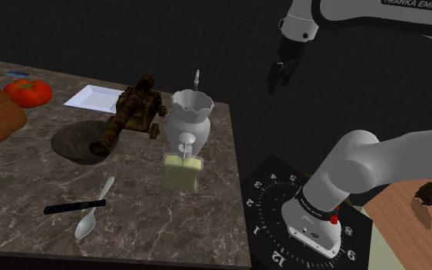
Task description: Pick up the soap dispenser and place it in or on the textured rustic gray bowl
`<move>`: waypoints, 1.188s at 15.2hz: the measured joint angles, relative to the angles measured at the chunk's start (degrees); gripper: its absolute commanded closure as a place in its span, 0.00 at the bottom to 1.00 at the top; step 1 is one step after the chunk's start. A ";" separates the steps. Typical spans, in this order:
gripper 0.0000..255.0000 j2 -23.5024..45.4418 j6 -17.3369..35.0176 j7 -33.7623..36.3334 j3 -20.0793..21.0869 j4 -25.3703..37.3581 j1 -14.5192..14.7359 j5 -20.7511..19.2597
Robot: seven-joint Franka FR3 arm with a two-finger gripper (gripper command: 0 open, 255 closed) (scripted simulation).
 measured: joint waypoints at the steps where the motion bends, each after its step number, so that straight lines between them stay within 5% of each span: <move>1: 0.00 0.00 0.00 0.00 0.00 0.00 0.00 0.00; 18: 0.00 5.48 28.17 7.57 10.32 -15.88 12.09 14.52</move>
